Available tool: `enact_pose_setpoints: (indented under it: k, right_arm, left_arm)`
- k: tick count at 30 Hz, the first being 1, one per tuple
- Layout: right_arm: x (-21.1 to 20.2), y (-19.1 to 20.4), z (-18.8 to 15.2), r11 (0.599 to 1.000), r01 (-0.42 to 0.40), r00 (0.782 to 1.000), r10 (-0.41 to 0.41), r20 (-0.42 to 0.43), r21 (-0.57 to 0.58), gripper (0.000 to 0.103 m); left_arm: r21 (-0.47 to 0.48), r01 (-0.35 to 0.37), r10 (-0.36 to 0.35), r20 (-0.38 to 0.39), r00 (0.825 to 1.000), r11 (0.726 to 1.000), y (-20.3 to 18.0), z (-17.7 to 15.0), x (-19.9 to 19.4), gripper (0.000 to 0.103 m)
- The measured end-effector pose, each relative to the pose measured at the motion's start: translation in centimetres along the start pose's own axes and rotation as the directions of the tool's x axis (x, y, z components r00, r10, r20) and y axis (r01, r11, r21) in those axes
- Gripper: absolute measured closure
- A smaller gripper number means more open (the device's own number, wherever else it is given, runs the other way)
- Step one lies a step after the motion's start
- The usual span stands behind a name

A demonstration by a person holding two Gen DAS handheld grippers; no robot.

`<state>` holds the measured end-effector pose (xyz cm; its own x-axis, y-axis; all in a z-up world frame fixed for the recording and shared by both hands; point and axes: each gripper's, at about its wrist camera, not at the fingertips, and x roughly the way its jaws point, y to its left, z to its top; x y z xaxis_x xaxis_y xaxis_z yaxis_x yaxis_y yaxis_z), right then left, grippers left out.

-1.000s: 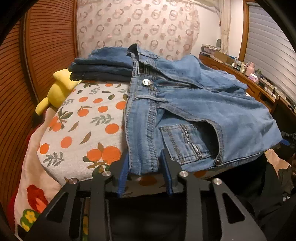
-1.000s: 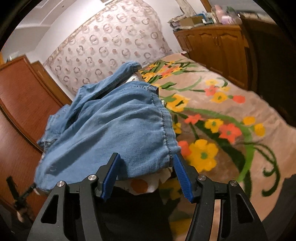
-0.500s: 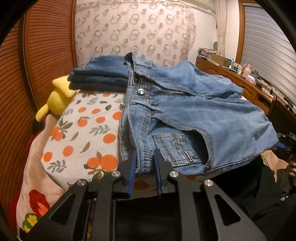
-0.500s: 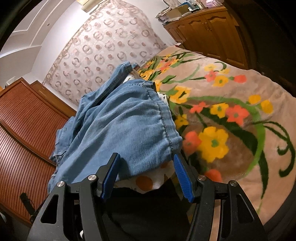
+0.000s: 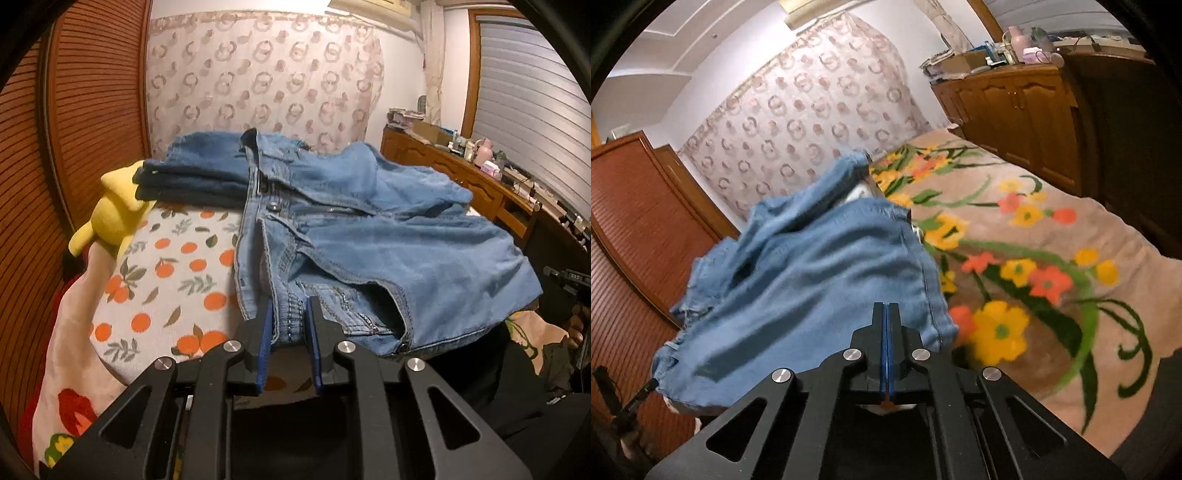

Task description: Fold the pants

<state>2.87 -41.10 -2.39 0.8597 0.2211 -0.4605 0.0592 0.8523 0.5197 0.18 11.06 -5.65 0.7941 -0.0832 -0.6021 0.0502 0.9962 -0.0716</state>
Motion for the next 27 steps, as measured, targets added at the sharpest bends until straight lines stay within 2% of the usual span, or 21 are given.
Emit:
enact_pose_setpoints:
  k: [6, 10, 12, 14, 15, 16, 21, 23, 27]
  right_arm:
    - [-0.7, -1.3, -0.2, 1.000, 0.006, 1.000, -0.006, -0.015, 0.001, 0.103]
    - [-0.2, -2.6, -1.0, 0.996, -0.021, 0.999, 0.025, -0.047, 0.091, 0.101]
    - [0.4, -2.9, -1.4, 0.989, -0.050, 0.997, 0.058, -0.053, 0.137, 0.094]
    - [1.1, -3.2, -1.7, 0.976, -0.090, 0.993, 0.102, -0.051, 0.198, 0.073]
    - [1.4, -3.6, -1.9, 0.969, -0.099, 0.992, 0.113, -0.048, 0.228, 0.067]
    - [1.6, -4.1, -2.1, 0.959, -0.105, 0.992, 0.121, -0.043, 0.262, 0.057]
    - [2.8, -6.3, -2.7, 0.911, -0.144, 0.983, 0.175, -0.046, 0.387, 0.051]
    - [3.2, -7.2, -3.0, 0.881, -0.167, 0.978, 0.204, -0.037, 0.443, 0.045]
    - [4.2, -7.9, -3.5, 0.826, -0.207, 0.968, 0.251, -0.014, 0.525, 0.044]
  left_arm:
    - [0.010, 0.008, -0.008, 0.022, 1.000, 1.000, -0.2, 0.7, -0.4, 0.084]
    - [0.016, 0.007, -0.007, 0.017, 1.000, 1.000, -0.4, 0.8, -0.1, 0.084]
    - [0.019, 0.004, -0.004, 0.013, 1.000, 1.000, -0.5, 0.8, -0.1, 0.084]
    - [0.023, 0.001, -0.001, 0.008, 1.000, 1.000, -0.5, 0.8, 0.0, 0.084]
    - [0.023, -0.001, 0.001, 0.003, 1.000, 1.000, -0.6, 0.7, 0.0, 0.084]
    - [0.023, -0.002, 0.002, 0.001, 1.000, 1.000, -0.5, 0.6, 0.0, 0.084]
    - [0.021, -0.004, 0.004, -0.006, 1.000, 1.000, -0.6, 0.5, 0.2, 0.084]
    - [0.022, -0.005, 0.005, -0.007, 1.000, 1.000, -0.6, 0.5, 0.2, 0.084]
    - [0.022, -0.005, 0.005, -0.008, 1.000, 1.000, -0.6, 0.4, 0.3, 0.084]
